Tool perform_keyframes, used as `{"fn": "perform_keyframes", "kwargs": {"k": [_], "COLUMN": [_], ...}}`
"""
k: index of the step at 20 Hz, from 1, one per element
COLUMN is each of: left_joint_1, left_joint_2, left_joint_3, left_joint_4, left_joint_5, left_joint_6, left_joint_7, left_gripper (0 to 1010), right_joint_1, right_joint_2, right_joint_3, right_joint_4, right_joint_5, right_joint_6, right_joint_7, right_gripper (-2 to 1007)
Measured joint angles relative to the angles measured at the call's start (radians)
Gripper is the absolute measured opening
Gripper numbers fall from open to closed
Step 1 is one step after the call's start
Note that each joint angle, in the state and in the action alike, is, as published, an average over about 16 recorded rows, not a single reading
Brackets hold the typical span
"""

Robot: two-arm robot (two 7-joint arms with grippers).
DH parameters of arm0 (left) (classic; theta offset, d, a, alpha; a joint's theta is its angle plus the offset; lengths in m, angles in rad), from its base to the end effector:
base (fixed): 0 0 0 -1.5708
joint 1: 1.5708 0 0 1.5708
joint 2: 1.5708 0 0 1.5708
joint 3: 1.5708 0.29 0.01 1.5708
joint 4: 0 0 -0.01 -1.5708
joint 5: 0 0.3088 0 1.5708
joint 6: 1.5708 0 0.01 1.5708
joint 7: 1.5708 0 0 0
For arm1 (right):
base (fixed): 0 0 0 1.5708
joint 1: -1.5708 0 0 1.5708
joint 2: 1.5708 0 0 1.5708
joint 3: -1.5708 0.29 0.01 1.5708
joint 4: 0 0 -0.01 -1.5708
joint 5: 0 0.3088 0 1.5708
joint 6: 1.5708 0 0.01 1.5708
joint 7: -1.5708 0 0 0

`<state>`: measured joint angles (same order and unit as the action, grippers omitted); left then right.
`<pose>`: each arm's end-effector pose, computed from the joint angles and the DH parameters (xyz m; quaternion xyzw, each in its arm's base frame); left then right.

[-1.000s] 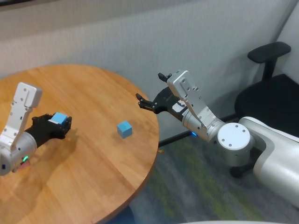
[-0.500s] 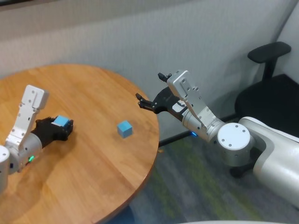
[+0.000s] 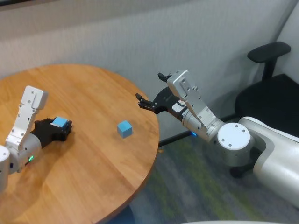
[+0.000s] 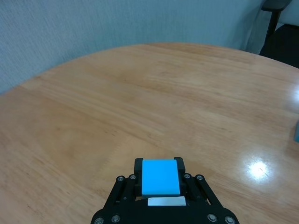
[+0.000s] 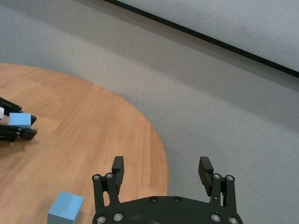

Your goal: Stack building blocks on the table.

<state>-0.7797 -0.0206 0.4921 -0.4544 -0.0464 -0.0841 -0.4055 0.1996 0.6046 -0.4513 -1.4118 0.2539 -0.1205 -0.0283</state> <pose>0.4958 -0.0788 -0.3239 0.2041 0.0127 0.4038 0.8917 0.3581 -0.0827 -0.3023 -0.1415 -0.1324 -0.5800 0.7912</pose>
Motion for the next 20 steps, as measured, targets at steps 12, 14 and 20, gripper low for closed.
{"fn": "perform_keyframes", "kwargs": {"k": [12,14,20], "left_joint_1": [0.030,0.050,0.136], "left_joint_2": [0.022,0.037,0.108], "left_joint_3": [-0.029,-0.034,-0.052], "left_joint_4": [-0.083,-0.130,-0.326], "left_joint_5": [0.013,0.014,0.004], "left_joint_6": [0.024,0.035,0.076], "left_joint_7": [-0.008,-0.011,-0.031], "left_gripper": [671,742,912], "right_joint_1": [0.000,0.000,0.000], "right_joint_2": [0.000,0.000,0.000], "right_joint_3": [0.000,0.000,0.000], "right_joint_4": [0.000,0.000,0.000], "right_joint_5": [0.000,0.000,0.000], "right_joint_6": [0.000,0.000,0.000], "right_joint_7": [0.000,0.000,0.000], "right_gripper": [1005,1005,1005]}}
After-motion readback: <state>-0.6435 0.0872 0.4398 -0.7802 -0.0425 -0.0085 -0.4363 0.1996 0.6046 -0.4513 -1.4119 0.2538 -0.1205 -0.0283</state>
